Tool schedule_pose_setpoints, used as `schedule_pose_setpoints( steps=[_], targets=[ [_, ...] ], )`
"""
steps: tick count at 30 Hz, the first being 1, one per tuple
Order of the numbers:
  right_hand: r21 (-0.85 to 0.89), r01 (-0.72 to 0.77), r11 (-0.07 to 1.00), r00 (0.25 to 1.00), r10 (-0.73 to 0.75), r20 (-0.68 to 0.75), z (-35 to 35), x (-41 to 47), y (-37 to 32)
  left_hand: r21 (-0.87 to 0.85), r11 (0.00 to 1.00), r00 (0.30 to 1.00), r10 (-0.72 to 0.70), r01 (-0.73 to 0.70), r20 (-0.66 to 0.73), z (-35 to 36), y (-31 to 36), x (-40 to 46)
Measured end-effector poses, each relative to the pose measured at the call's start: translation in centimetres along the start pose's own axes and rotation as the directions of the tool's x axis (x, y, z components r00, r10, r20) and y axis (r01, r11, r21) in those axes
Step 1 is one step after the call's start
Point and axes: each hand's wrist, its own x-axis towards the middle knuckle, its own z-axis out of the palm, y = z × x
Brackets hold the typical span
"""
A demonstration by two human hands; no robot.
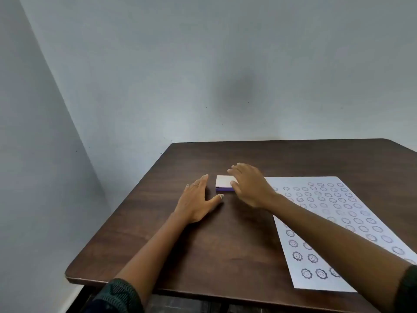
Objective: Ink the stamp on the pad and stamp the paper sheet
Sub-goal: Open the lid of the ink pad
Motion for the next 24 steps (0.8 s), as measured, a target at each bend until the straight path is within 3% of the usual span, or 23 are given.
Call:
schedule_pose_setpoints(
  steps=[7,11,16,24],
  targets=[
    [0.000,-0.093,0.996,0.976,0.091,0.199,2.0,1.6,-0.7,0.029,1.000,0.999,0.008,-0.009,0.038,-0.4,-0.8,-0.5],
    [-0.005,-0.140,0.990,0.964,0.137,0.227,2.1,1.8,-0.9,0.032,0.999,0.999,0.013,-0.014,0.044,-0.5,-0.9,-0.8],
    [0.034,-0.094,0.995,0.960,0.081,0.269,1.4,1.4,-1.8,0.017,1.000,0.999,0.022,-0.023,0.048,-0.7,-0.9,-1.8],
    [0.101,0.022,0.995,0.974,-0.044,0.224,0.5,-1.4,-4.9,-0.013,1.000,0.998,0.021,-0.020,0.058,-1.6,-1.4,-5.0]
  ],
)
